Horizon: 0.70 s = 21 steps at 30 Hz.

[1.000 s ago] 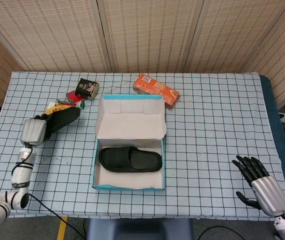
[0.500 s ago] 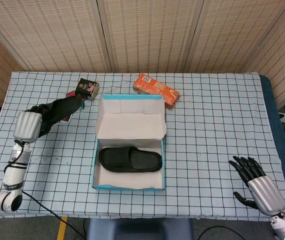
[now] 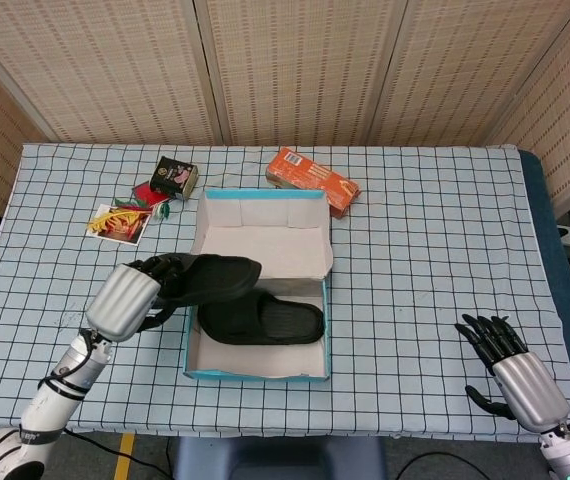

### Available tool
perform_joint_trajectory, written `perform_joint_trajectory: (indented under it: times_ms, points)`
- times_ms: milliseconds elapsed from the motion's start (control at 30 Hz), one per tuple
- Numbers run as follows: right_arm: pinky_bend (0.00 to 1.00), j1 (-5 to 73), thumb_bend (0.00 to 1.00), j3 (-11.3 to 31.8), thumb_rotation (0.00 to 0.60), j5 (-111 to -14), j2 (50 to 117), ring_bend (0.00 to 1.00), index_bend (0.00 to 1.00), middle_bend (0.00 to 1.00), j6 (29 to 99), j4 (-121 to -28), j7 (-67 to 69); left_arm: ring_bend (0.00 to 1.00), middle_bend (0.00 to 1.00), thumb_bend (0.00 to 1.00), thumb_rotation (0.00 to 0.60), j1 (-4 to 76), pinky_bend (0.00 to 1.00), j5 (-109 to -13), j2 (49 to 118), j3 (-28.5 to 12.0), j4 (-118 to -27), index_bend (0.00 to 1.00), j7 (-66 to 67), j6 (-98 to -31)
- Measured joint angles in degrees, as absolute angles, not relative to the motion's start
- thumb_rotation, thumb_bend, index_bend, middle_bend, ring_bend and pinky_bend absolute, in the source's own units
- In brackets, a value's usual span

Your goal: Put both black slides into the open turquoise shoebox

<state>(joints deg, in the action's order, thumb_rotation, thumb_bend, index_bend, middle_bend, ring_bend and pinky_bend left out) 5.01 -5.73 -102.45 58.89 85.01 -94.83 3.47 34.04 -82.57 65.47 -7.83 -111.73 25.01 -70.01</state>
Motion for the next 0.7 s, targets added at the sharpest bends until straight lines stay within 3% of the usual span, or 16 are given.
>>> perform_joint_trajectory:
  times_ms: [233,700]
  points:
    - [0.00,5.3,0.17,-6.4,0.600,-103.0,58.5,0.00,0.00,0.00,84.3,-94.4,4.2,0.79,0.90,0.68,0.600,35.4,0.62,-81.9,65.7,-7.3,-120.6,0.85,36.6,-67.9]
    - [0.00,4.9,0.17,-6.8,0.600,-103.7,57.4,0.00,0.00,0.00,86.0,-93.7,6.5,0.79,0.90,0.68,0.600,39.7,0.61,-70.2,70.3,-6.0,-124.7,0.85,46.7,-61.4]
